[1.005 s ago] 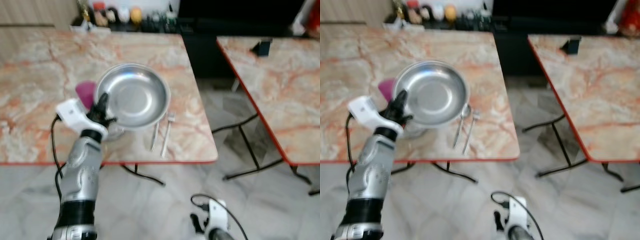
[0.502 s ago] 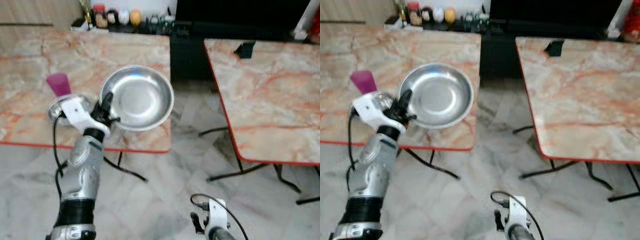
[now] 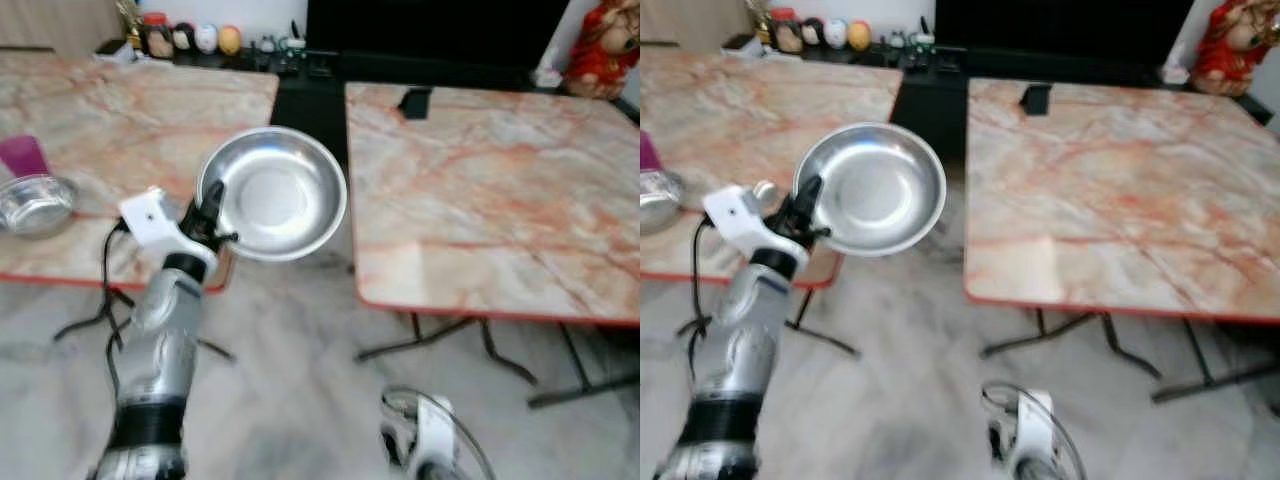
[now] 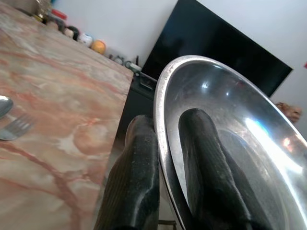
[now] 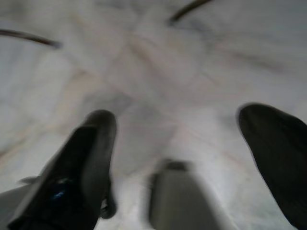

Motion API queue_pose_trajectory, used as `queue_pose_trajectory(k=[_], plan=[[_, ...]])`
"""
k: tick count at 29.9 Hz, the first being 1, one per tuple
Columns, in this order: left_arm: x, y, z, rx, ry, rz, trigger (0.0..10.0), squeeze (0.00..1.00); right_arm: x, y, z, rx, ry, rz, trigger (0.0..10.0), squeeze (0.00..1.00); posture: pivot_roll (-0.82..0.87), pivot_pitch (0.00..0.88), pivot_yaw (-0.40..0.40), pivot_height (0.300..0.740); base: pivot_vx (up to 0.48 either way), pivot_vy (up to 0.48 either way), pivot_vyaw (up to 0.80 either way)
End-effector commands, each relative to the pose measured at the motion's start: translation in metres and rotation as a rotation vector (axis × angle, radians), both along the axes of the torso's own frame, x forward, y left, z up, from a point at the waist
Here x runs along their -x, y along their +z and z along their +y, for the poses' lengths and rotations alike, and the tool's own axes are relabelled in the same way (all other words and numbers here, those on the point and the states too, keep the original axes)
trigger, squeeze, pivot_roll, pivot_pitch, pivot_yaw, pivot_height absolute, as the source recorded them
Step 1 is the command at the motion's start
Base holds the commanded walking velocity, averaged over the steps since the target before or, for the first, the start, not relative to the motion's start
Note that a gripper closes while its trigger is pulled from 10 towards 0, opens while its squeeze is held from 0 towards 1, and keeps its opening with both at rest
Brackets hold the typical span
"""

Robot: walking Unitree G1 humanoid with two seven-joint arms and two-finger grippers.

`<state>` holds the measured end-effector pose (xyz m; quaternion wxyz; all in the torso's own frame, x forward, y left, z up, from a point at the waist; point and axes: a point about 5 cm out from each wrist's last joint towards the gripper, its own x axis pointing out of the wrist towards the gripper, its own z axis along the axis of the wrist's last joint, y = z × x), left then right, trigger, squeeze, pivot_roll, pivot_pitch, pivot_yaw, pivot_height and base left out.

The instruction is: Setting the table

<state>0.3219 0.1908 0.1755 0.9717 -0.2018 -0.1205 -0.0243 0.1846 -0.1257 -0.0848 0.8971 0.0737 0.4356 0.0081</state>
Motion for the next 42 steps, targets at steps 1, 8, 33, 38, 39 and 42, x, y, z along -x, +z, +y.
queue_pose_trajectory(k=[1, 8, 33, 38, 39, 42], plan=[[-0.002, 0.007, -0.006, -0.009, -0.019, -0.027, 10.0, 0.00, 0.000, 0.000, -0.011, 0.025, -0.017, 0.001, 10.0, 0.00, -0.01, 0.000, -0.044, 0.740, 0.000, -0.480, 0.00], [-0.004, 0.007, -0.003, -0.016, -0.007, -0.025, 10.0, 0.00, 0.000, 0.000, -0.012, 0.030, -0.015, 0.000, 10.0, 0.00, -0.02, 0.008, -0.045, 0.740, 0.000, -0.480, 0.00], [-0.007, 0.007, 0.002, -0.043, 0.001, -0.020, 10.0, 0.00, -0.002, 0.001, -0.012, 0.031, -0.025, -0.003, 10.0, 0.00, -0.02, 0.031, -0.040, 0.740, 0.000, -0.479, 0.00], [-0.007, 0.005, 0.006, -0.068, 0.008, -0.007, 10.0, 0.00, -0.003, 0.001, -0.012, 0.030, -0.027, -0.004, 10.0, 0.00, -0.02, 0.035, -0.040, 0.740, 0.000, -0.478, 0.00], [-0.007, 0.005, 0.007, -0.080, 0.011, -0.003, 10.0, 0.00, -0.003, 0.001, -0.012, 0.030, -0.027, -0.004, 10.0, 0.00, -0.02, 0.035, -0.040, 0.740, 0.000, -0.472, 0.00], [-0.008, 0.003, 0.012, -0.107, 0.026, 0.021, 10.0, 0.00, -0.003, 0.001, -0.012, 0.030, -0.028, -0.003, 10.0, 0.00, -0.02, 0.036, -0.041, 0.740, 0.000, 0.000, 0.00]])
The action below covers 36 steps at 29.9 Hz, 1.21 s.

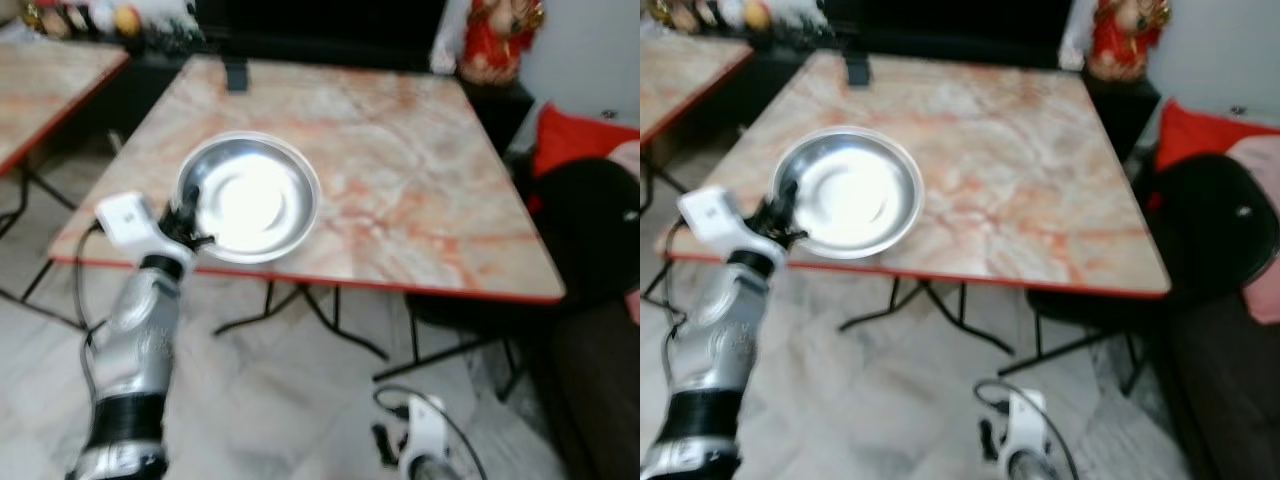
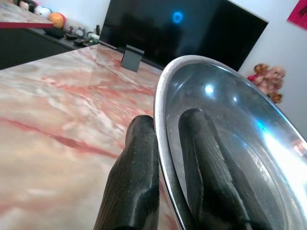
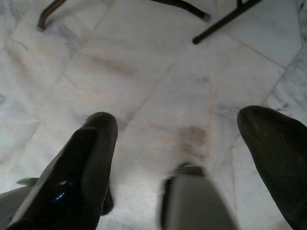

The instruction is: Setting the table

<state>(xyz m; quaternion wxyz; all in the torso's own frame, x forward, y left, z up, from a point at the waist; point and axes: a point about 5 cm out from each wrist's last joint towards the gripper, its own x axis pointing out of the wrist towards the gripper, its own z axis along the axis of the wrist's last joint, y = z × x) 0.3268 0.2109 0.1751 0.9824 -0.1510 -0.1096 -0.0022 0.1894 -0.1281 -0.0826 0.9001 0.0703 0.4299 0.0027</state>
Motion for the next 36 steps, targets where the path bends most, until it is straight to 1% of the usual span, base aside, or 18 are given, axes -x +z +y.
queue_pose_trajectory(k=[1, 4, 7, 13, 19, 23, 24, 36], plan=[[-0.003, 0.003, -0.008, -0.013, -0.025, -0.006, 10.0, 0.00, 0.002, -0.001, -0.010, 0.018, -0.021, 0.009, 10.0, 0.00, -0.02, 0.036, -0.041, 0.740, 0.000, 0.000, 0.00], [-0.003, 0.002, -0.004, -0.062, -0.028, 0.013, 10.0, 0.00, 0.002, -0.001, -0.010, 0.018, -0.021, 0.009, 10.0, 0.00, -0.02, 0.039, -0.041, 0.740, 0.000, 0.000, 0.00], [-0.002, 0.001, -0.001, -0.075, -0.029, 0.021, 10.0, 0.00, 0.002, -0.001, -0.010, 0.017, -0.023, 0.006, 10.0, 0.00, -0.02, 0.041, -0.043, 0.740, 0.000, 0.000, 0.00], [-0.002, -0.002, 0.005, -0.075, -0.024, 0.041, 10.0, 0.00, 0.002, -0.001, -0.010, 0.016, -0.021, 0.004, 10.0, 0.00, -0.02, 0.042, -0.042, 0.740, 0.000, 0.000, 0.00], [-0.004, -0.002, 0.000, -0.057, -0.053, 0.036, 10.0, 0.00, 0.002, -0.001, -0.009, 0.013, -0.027, 0.012, 10.0, 0.00, -0.02, 0.042, -0.042, 0.740, 0.000, 0.000, 0.00], [-0.004, -0.004, -0.001, -0.056, -0.055, 0.045, 10.0, 0.00, 0.003, -0.002, -0.009, 0.010, -0.030, 0.016, 10.0, 0.00, -0.02, 0.039, -0.042, 0.740, 0.000, 0.000, -0.70], [-0.004, -0.004, -0.002, -0.060, -0.059, 0.047, 10.0, 0.00, 0.003, -0.002, -0.009, 0.007, -0.035, 0.012, 10.0, 0.00, -0.02, 0.039, -0.043, 0.740, 0.244, 0.000, -0.74], [-0.005, -0.003, -0.002, -0.053, -0.059, 0.041, 10.0, 0.00, 0.002, -0.001, -0.009, 0.012, -0.018, 0.008, 10.0, 0.00, -0.01, 0.019, -0.046, 0.740, 0.303, 0.000, 0.00]])
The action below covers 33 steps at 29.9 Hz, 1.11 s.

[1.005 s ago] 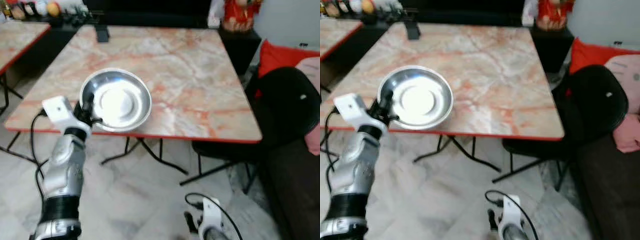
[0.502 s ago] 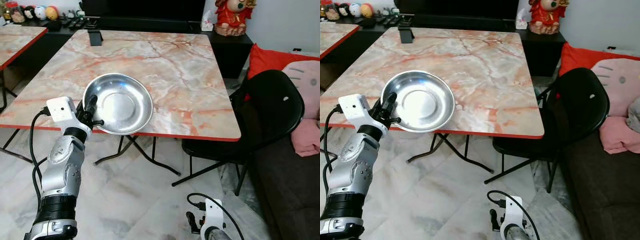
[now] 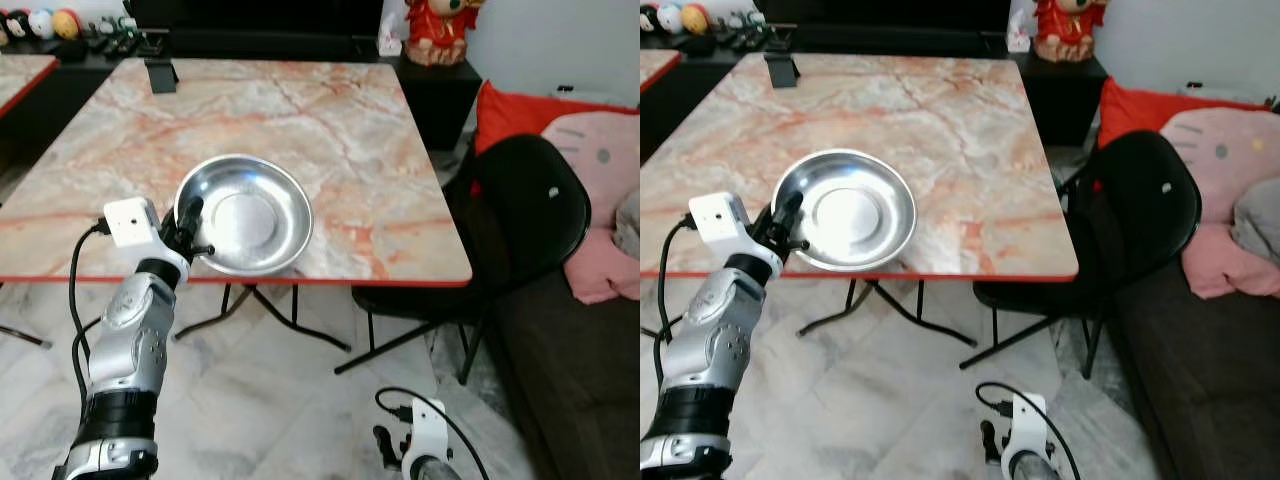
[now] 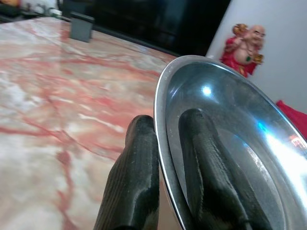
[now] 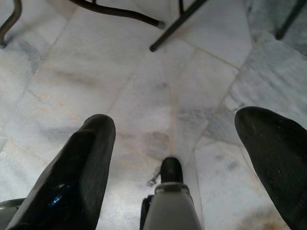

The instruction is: Setting the table

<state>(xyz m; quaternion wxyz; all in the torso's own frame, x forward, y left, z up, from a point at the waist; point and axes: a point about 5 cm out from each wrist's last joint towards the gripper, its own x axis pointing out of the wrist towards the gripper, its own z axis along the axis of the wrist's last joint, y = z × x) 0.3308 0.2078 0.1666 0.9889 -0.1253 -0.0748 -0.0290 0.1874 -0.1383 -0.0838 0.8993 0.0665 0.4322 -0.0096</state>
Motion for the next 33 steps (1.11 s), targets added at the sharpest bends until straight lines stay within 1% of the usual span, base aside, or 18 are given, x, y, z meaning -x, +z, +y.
queue_pose_trajectory(k=[1, 6, 12, 15, 17, 20, 21, 23, 29, 31, 32, 33], plan=[[-0.002, 0.006, 0.001, 0.007, -0.002, -0.020, 10.0, 0.00, 0.000, 0.000, 0.001, -0.006, 0.001, 0.001, 10.0, 0.00, -0.01, 0.019, -0.046, 0.740, 0.319, 0.000, 0.00], [-0.003, 0.006, -0.001, 0.005, -0.009, -0.023, 10.0, 0.00, 0.000, 0.000, 0.001, -0.005, 0.001, 0.000, 10.0, 0.00, -0.01, 0.004, -0.048, 0.740, 0.319, 0.000, 0.00], [-0.003, 0.007, -0.004, 0.004, -0.029, -0.027, 10.0, 0.00, -0.001, 0.000, 0.001, -0.005, 0.003, 0.000, 10.0, 0.00, -0.01, 0.008, -0.048, 0.740, 0.301, 0.000, 0.00], [-0.003, 0.006, -0.005, 0.015, -0.044, -0.010, 10.0, 0.00, -0.001, 0.001, 0.001, -0.005, 0.003, -0.001, 10.0, 0.00, -0.01, 0.011, -0.047, 0.740, 0.000, 0.000, 0.00], [-0.002, 0.002, -0.006, 0.041, -0.065, 0.022, 10.0, 0.00, -0.001, 0.001, 0.001, -0.005, 0.004, -0.001, 10.0, 0.00, -0.01, 0.011, -0.047, 0.740, 0.000, 0.000, 0.00], [-0.002, -0.002, -0.006, 0.038, -0.077, 0.044, 10.0, 0.00, -0.001, 0.001, 0.001, -0.005, 0.004, -0.001, 10.0, 0.00, -0.01, 0.011, -0.047, 0.740, 0.000, 0.000, 0.00], [0.002, -0.011, -0.012, 0.047, -0.138, 0.098, 10.0, 0.00, -0.001, 0.001, 0.001, -0.005, 0.004, -0.001, 10.0, 0.00, -0.01, 0.022, -0.047, 0.740, 0.000, 0.000, 0.00], [0.006, -0.018, -0.016, 0.065, -0.175, 0.135, 10.0, 0.00, -0.002, 0.001, 0.000, -0.004, 0.005, -0.001, 10.0, 0.00, -0.01, 0.026, -0.047, 0.740, 0.000, 0.000, 0.00], [0.011, -0.024, -0.010, 0.079, -0.160, 0.170, 10.0, 0.00, -0.002, 0.001, 0.000, -0.004, 0.007, 0.000, 10.0, 0.00, -0.01, 0.030, -0.048, 0.740, 0.000, 0.000, 0.00], [0.012, -0.030, -0.008, 0.061, -0.161, 0.215, 10.0, 0.00, -0.002, 0.001, 0.000, -0.003, 0.008, 0.001, 10.0, 0.00, 0.00, 0.036, -0.050, 0.740, 0.000, 0.000, 0.00], [0.013, -0.034, -0.010, 0.067, -0.175, 0.239, 10.0, 0.00, -0.002, 0.001, 0.000, -0.002, 0.012, 0.002, 10.0, 0.00, 0.00, 0.039, -0.049, 0.740, 0.000, 0.000, 0.00], [0.013, -0.034, -0.010, 0.067, -0.175, 0.239, 10.0, 0.00, -0.002, 0.001, 0.000, -0.002, 0.012, 0.002, 10.0, 0.00, 0.00, 0.039, -0.049, 0.740, 0.000, 0.000, 0.00]])
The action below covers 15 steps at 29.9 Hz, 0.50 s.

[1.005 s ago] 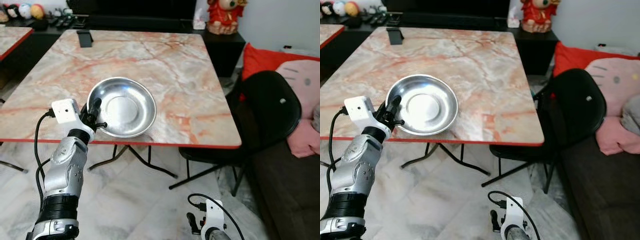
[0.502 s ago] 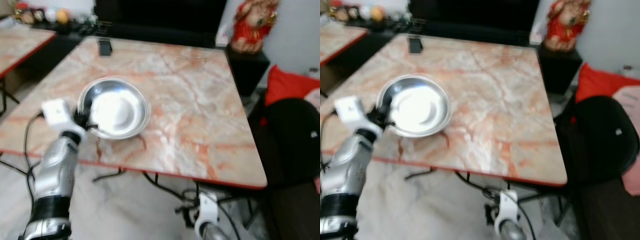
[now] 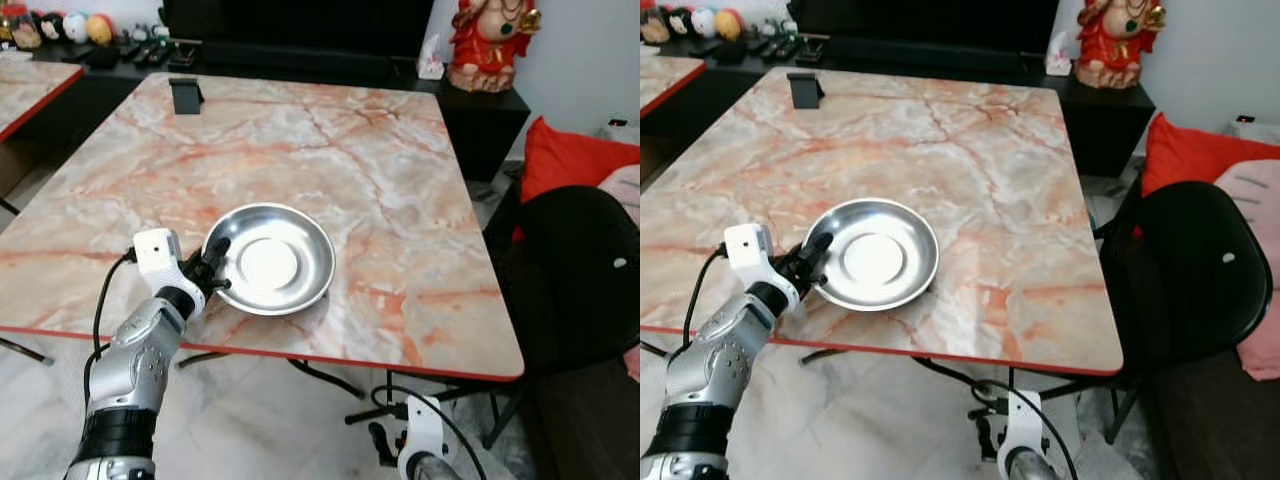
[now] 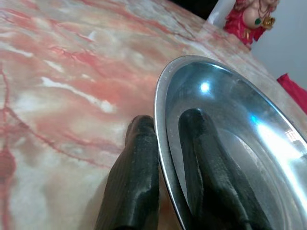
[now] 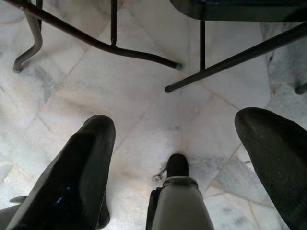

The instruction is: Setting the table

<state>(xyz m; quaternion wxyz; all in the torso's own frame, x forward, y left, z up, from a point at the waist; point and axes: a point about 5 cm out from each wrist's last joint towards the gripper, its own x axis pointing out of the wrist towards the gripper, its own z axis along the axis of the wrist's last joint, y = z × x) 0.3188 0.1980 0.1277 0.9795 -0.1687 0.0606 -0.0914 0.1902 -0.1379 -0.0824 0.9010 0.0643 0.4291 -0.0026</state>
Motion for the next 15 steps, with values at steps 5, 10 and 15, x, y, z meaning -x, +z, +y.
queue_pose_trajectory(k=[5, 10, 15], plan=[[0.000, -0.005, 0.001, 0.003, 0.051, 0.024, 10.0, 0.00, 0.001, -0.001, 0.000, -0.003, 0.000, 0.009, 10.0, 0.00, -0.01, 0.047, -0.043, 0.740, 0.000, 0.000, 0.00], [-0.004, -0.002, 0.008, 0.009, 0.120, 0.018, 10.0, 0.00, 0.001, -0.001, 0.001, -0.003, -0.005, 0.010, 10.0, 0.00, -0.01, 0.048, -0.043, 0.740, 0.000, 0.000, 0.00], [-0.002, -0.010, 0.007, -0.022, 0.098, 0.071, 10.0, 0.00, 0.001, -0.001, 0.001, -0.004, -0.006, 0.011, 10.0, 0.00, 0.00, 0.051, -0.040, 0.740, 0.000, 0.000, 0.00]])
